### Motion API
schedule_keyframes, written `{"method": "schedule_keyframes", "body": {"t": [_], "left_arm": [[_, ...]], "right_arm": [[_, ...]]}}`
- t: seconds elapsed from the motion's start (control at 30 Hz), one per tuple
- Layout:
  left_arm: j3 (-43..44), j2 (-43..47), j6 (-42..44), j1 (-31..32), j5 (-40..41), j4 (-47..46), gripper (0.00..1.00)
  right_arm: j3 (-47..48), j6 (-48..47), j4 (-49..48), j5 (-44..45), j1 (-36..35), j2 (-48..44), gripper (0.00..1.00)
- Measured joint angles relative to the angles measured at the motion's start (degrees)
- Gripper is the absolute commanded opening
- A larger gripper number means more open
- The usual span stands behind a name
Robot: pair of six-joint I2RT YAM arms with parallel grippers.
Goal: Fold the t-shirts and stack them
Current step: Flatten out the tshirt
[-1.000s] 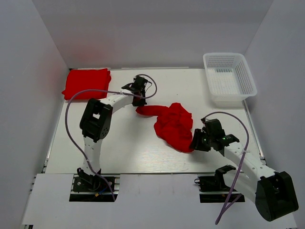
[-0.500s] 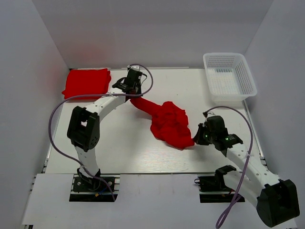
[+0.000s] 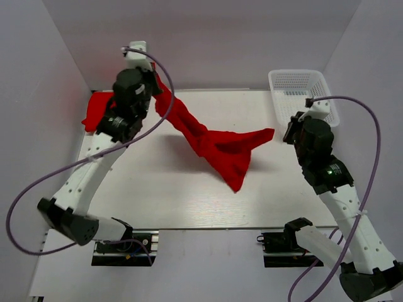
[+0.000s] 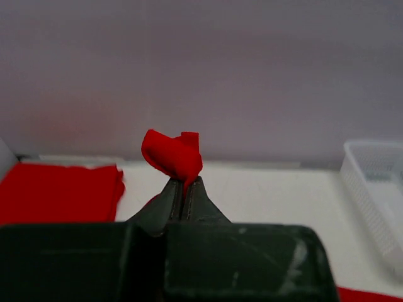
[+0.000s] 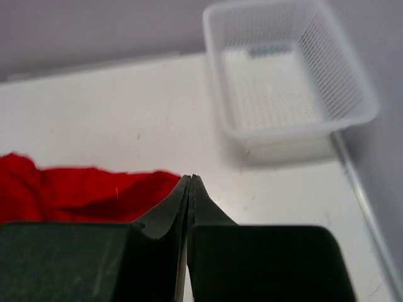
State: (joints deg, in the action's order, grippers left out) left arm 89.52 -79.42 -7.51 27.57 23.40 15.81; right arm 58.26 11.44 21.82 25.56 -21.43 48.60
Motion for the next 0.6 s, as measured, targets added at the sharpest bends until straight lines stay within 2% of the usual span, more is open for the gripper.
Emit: {"method": "schedule_keyframes", "body": {"t": [0.2,0.3,0.43,0.6], "left_arm": [[4.3,10.4,6.9,0.0,6.8,-3.7,0.0],[5.0,14.8,9.6,0.0,10.1,-4.2,0.0],[5.0,20.3,10.6,0.0,10.4,-3.4,0.0],[5.2,24.0,10.0,0.0,5.7,-1.7,0.0]], "right_arm": [[11.7,-9.0,-4.6,8.0,0.0,0.1,0.0],[16.6,-12.8,-6.2,9.2,0.0,-0.1,0.0],[19.8,-13.5,-6.7,5.9,0.0,-0.9,0.0],[19.1,-11.6,-4.0,-2.9,0.0,0.8,0.0]]}}
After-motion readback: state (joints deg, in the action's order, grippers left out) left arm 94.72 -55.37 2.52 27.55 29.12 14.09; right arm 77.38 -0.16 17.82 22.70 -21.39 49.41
